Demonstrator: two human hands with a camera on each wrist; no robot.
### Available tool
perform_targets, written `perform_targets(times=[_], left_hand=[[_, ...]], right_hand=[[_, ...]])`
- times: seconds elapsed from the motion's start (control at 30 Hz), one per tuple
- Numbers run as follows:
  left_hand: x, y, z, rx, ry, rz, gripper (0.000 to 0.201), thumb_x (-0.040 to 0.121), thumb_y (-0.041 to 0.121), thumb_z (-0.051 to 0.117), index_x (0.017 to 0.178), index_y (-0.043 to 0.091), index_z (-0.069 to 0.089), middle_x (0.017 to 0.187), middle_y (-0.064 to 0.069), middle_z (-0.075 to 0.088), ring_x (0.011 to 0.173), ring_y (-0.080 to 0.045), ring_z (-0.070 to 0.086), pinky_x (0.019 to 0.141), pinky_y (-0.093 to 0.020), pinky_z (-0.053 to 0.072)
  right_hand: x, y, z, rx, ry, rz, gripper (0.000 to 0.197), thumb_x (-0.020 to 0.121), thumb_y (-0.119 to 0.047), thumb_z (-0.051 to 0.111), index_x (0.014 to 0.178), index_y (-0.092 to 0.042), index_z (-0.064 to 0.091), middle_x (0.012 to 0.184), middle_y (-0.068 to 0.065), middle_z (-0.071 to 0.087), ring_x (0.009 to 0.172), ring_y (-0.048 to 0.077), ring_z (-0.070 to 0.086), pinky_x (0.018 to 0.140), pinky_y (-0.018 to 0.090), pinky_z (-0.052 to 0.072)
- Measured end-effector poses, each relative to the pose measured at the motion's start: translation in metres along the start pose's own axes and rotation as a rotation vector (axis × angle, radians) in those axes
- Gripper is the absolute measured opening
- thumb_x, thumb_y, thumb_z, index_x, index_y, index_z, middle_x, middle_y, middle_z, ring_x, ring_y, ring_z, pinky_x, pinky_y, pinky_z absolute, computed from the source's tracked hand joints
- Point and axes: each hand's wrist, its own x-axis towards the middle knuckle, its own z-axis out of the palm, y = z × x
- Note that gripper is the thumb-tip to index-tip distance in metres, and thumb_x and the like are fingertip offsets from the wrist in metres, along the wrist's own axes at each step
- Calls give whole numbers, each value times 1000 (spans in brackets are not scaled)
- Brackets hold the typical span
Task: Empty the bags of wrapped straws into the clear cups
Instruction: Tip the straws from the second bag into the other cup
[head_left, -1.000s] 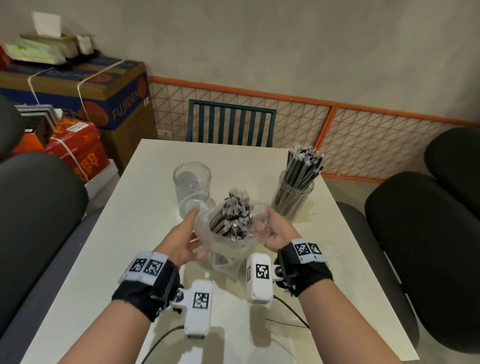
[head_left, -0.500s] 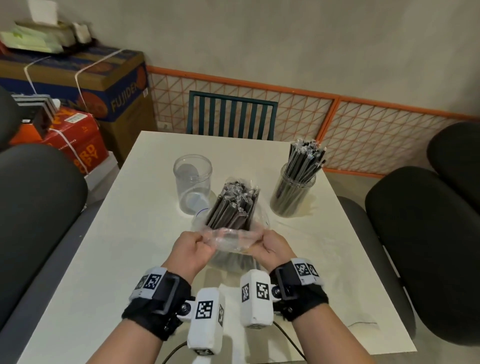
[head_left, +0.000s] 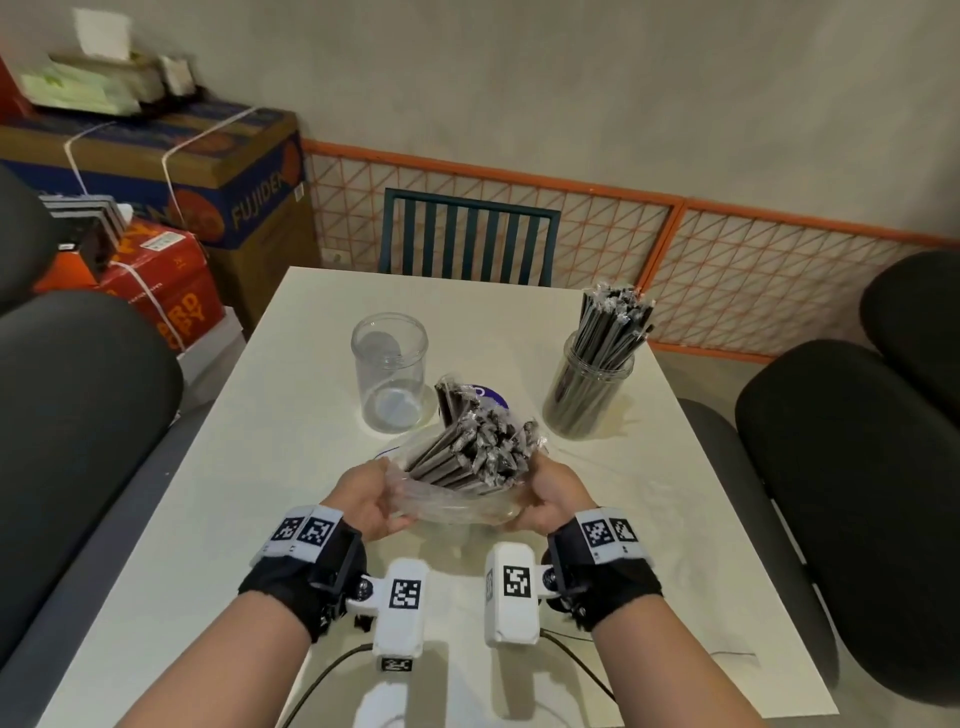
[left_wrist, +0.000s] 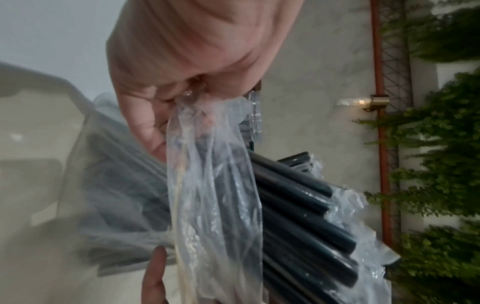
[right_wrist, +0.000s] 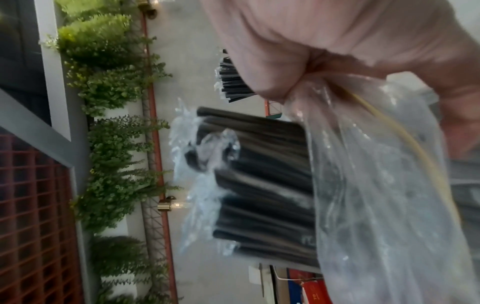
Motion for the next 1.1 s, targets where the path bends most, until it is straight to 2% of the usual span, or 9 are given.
perform_targets(times=[0.13, 0.27, 0.37, 0.5, 0.6, 0.67, 0.87, 1.0, 1.1], left_hand=[[-5, 3, -9, -145, -220, -119, 63, 92, 56, 24, 98, 2, 53, 88, -25, 66, 102, -42, 58, 64, -59, 54], [-17, -2, -14, -197, -396, -142, 65, 88, 59, 37, 103, 0, 60, 75, -28, 72, 73, -42, 69, 48, -55, 55], [-26, -3, -12, -203, -543, -111, 50, 86, 42, 52, 112, 0, 63, 103, -23, 70, 83, -33, 72, 70, -45, 60], [-49, 13, -10, -162, -880, -31, 52, 95, 42, 37, 117, 1, 60, 115, -21, 66, 109, -34, 62, 95, -50, 46], [-71, 31, -3, 29, -746, 142, 49, 81, 45, 55, 112, 10, 67, 111, -14, 70, 95, -27, 69, 81, -43, 56], [-77, 39, -6, 81, -605, 227, 32, 75, 37, 61, 98, 16, 69, 90, -7, 74, 74, -21, 72, 65, -38, 59], [-84, 51, -13, 276, -493, 421, 35, 65, 32, 69, 97, 17, 65, 79, -2, 73, 67, -14, 69, 67, -31, 57], [-97, 56, -11, 480, -540, 572, 39, 61, 37, 76, 98, 28, 71, 91, -2, 76, 79, -11, 70, 72, -29, 56], [-100, 69, -10, 539, -530, 620, 42, 75, 27, 65, 117, 20, 64, 118, -16, 66, 105, -29, 62, 88, -46, 46]], right_hand=[[-5, 0, -1, 53, -104, -104, 33, 91, -36, 55, 107, -10, 66, 103, 16, 72, 102, 33, 65, 82, 51, 51], [-15, 1, -3, -52, -265, -264, 45, 78, -46, 68, 105, -9, 69, 92, 20, 68, 80, 30, 64, 76, 40, 55], [-32, -12, 2, -134, -380, -404, 42, 76, -38, 72, 106, -9, 67, 56, 1, 57, 38, 6, 43, 39, 16, 39], [-52, -35, 16, -247, -451, -562, 13, 79, -13, 69, 92, -12, 70, 77, 17, 71, 61, 18, 57, 56, 21, 45], [-63, -48, 29, -474, -451, -649, 22, 79, 7, 65, 78, -14, 59, 70, -5, 68, 67, 7, 62, 64, 19, 48], [-66, -58, 35, -518, -402, -647, 35, 74, 9, 69, 86, -17, 49, 80, 3, 63, 72, 14, 58, 66, 24, 47], [-73, -92, 31, -243, -642, -330, 26, 82, -9, 58, 108, -10, 53, 109, 9, 56, 79, 20, 62, 74, 36, 46], [-67, -92, 51, -437, -831, -186, 29, 98, -20, 37, 120, -10, 54, 101, 7, 71, 100, 22, 62, 104, 52, 37], [-59, -98, 67, -543, -781, -103, 34, 100, -20, 35, 126, -3, 50, 102, 4, 72, 92, 14, 66, 94, 34, 48]])
